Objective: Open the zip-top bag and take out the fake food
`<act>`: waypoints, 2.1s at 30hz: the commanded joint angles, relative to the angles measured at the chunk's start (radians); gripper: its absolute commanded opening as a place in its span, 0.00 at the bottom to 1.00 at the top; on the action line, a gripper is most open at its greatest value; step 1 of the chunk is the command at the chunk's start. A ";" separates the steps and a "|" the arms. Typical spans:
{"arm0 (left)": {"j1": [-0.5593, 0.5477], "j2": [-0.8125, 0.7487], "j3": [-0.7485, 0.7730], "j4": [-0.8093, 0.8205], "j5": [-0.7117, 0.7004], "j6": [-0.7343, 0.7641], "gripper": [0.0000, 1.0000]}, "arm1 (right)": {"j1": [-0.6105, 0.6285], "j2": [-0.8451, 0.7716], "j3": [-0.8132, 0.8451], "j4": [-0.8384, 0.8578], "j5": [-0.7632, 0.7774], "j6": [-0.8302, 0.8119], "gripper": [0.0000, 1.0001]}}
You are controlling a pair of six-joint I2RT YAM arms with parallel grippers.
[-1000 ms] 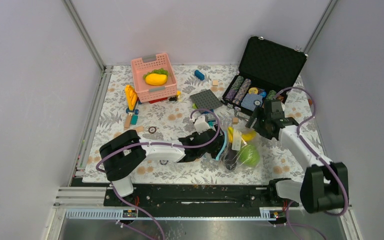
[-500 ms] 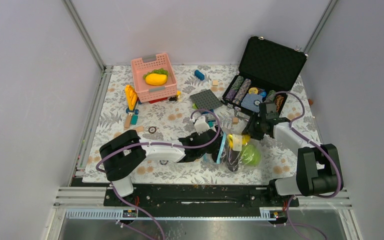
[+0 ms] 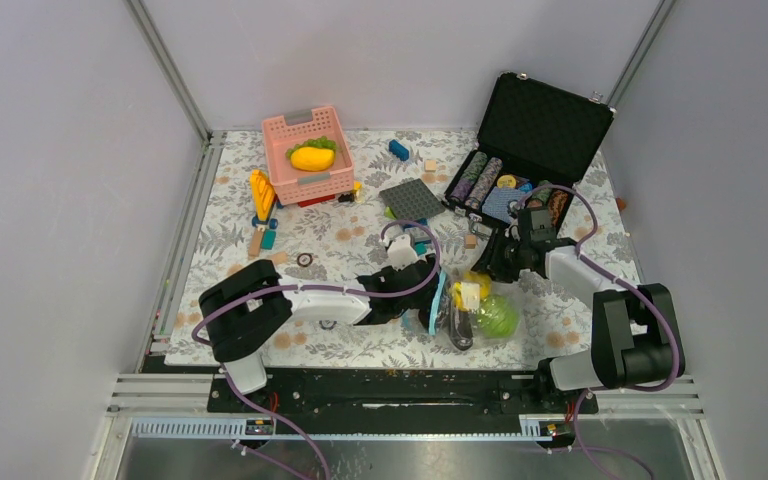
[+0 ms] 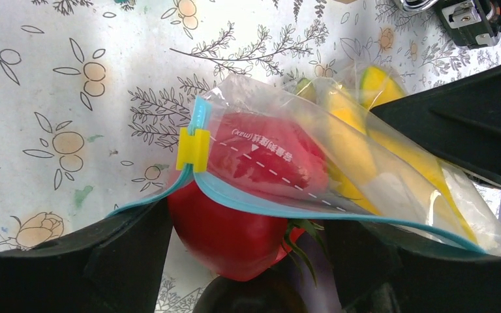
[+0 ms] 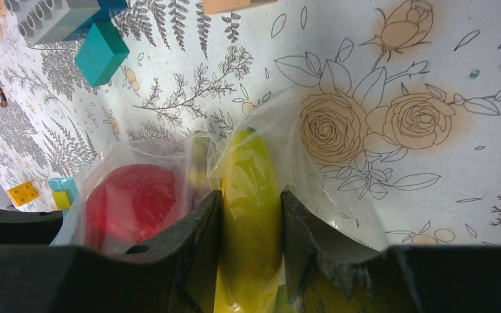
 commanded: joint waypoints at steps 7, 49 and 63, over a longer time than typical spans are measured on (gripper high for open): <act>0.008 -0.088 -0.016 0.068 -0.005 0.059 0.61 | 0.014 -0.083 -0.036 -0.053 0.061 0.016 0.03; 0.733 -0.264 0.430 -0.454 0.350 0.595 0.61 | 0.012 -0.335 -0.069 -0.132 0.309 0.051 0.00; 0.941 0.246 0.920 -0.544 0.388 0.660 0.59 | 0.012 -0.323 -0.058 -0.136 0.293 0.042 0.00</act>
